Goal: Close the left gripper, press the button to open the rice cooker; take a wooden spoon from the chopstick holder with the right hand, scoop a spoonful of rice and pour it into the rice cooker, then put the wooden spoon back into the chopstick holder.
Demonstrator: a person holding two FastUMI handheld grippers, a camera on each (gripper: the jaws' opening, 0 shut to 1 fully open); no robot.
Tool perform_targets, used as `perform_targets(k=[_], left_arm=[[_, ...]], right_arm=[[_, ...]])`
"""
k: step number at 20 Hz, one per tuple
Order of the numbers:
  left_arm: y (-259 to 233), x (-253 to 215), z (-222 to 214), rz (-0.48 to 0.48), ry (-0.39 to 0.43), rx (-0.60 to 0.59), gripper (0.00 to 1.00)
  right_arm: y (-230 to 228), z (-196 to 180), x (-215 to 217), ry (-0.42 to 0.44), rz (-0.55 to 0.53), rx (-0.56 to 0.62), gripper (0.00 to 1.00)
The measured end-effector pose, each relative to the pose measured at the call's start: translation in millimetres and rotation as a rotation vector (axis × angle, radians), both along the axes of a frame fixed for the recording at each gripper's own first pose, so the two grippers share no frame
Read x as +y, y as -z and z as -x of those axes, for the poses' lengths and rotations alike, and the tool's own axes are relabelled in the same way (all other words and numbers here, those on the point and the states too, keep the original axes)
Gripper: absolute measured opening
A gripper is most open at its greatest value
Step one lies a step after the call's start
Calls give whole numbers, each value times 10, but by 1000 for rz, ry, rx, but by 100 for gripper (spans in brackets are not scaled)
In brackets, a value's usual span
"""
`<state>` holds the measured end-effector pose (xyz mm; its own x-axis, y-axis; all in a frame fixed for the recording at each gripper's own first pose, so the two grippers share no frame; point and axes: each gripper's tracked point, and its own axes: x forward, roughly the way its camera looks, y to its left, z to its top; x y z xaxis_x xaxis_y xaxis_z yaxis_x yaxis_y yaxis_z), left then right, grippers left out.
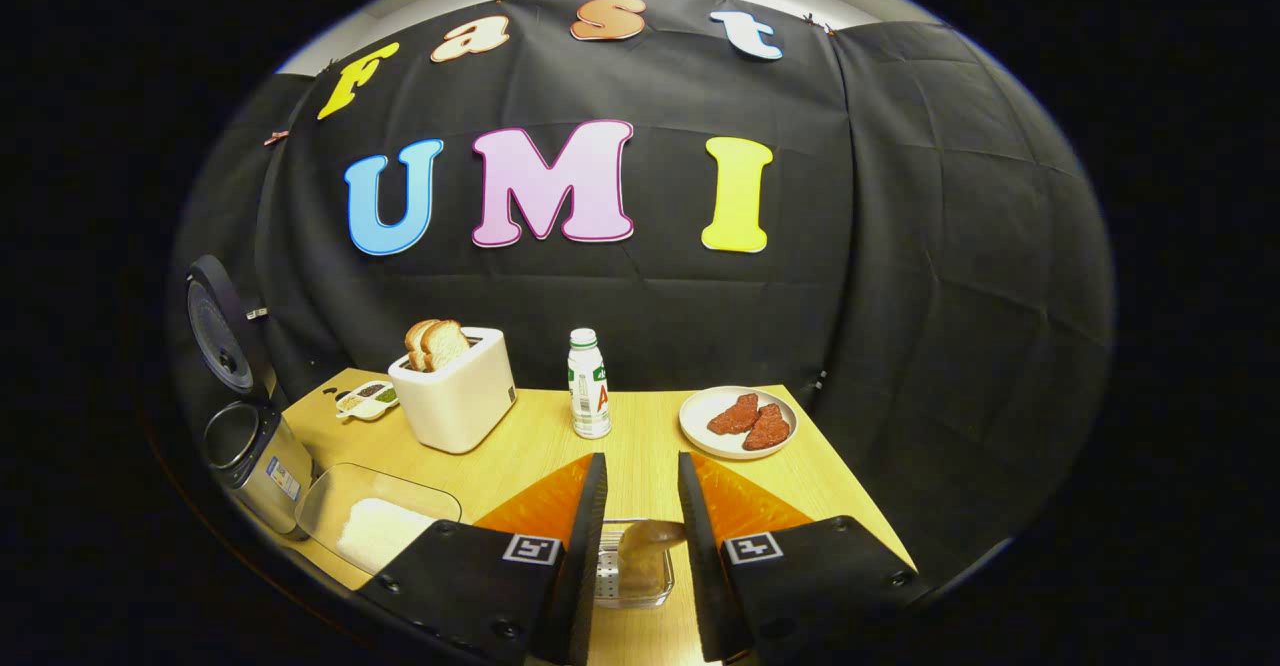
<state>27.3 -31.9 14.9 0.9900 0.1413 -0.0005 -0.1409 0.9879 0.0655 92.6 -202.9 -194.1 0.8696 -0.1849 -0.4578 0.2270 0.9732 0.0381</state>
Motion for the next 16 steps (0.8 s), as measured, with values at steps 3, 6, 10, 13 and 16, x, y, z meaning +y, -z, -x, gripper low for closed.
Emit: perform_targets(k=[3, 6, 10, 13, 16], left_arm=[[-29, 69, -25, 28, 2, -2, 91], [-14, 138, -119, 23, 11, 2, 91], [-102, 284, -223, 14, 22, -24, 91], [-209, 434, -329, 21, 19, -51, 91], [-237, 531, -498, 18, 40, -54, 91]], right_arm=[[-125, 64, 110, 0, -19, -24, 45], [-246, 116, 297, -16, -31, -45, 45], [-441, 144, 589, -46, -39, -80, 48], [-544, 179, 801, -70, -38, -95, 49], [-598, 200, 1026, -101, -33, -102, 54]])
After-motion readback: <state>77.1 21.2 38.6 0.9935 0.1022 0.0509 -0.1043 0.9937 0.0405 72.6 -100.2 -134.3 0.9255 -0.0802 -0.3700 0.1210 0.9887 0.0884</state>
